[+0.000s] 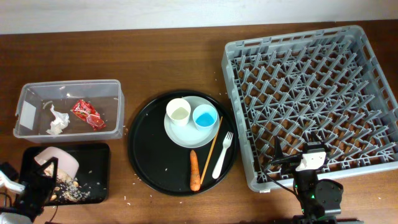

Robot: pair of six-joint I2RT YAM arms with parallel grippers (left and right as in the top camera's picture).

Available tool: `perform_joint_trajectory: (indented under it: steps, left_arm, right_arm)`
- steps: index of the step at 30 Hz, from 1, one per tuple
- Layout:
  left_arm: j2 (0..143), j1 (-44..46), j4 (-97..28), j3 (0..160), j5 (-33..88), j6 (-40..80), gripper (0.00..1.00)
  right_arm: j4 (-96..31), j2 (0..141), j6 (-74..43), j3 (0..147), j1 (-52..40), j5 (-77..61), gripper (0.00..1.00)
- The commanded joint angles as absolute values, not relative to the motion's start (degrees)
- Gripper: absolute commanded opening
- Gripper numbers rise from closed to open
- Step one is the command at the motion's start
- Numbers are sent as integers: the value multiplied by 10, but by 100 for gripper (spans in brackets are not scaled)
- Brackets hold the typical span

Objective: Sort waste into correct bins and load items into the dishwasher rack
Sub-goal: 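Lift the pink bowl with the left gripper over the black tray, then tip the pink bowl with the left gripper to dump food onto the black tray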

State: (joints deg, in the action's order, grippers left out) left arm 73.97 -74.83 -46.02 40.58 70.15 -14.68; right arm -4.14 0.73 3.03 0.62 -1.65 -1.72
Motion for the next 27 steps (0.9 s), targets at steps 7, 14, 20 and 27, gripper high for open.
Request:
perform_joint_trajectory:
  steps: [7,14,20,27]
  left_arm:
    - [733,-752,-476,404,797,-203,0]
    - [733,-752,-483,404,838,-198,0]
    - [734,-752,-402,404,861,-136,0]
    - [740,-752,-425,404,870,-132,0]
  right_arm:
    - [-44,4,27,3,-20,-14,99]
    - [-44,4,27,3,-20,-14,99]
    - [-44,4,27,3,-20,-14,99]
    - [-44,4,27,3,-20,-14,99]
